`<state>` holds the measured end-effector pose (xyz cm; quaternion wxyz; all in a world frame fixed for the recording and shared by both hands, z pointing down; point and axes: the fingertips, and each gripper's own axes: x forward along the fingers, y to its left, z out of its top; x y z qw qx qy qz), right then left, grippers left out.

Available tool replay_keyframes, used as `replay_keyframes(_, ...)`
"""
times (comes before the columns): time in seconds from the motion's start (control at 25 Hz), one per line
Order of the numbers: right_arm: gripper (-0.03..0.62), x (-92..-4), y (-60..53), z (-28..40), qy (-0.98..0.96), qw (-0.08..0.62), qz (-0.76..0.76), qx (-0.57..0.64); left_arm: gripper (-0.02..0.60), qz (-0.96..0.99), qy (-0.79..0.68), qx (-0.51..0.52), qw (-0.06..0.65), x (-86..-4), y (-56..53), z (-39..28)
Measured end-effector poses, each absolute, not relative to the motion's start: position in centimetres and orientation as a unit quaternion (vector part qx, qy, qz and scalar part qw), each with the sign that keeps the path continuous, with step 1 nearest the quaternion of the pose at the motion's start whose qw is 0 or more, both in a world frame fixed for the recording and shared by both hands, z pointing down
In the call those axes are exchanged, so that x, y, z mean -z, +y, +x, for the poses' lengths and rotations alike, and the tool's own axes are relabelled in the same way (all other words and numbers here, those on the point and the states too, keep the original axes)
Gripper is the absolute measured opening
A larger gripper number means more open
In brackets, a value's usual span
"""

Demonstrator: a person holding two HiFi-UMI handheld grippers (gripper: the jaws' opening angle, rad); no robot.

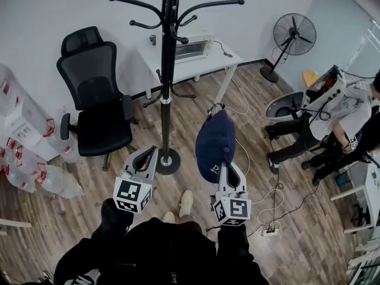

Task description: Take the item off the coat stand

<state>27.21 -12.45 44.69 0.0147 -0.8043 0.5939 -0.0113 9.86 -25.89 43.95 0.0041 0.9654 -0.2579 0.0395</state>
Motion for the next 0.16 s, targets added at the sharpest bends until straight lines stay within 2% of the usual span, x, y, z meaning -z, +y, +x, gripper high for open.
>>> replay_keyframes(0.16, 0.02, -44.42, -12.55, 27.0, 0.594, 0.016, -0.804, 0.009, 0.026, 0.966, -0.257, -0.039, 0.005, -43.92, -25.94, 9.72)
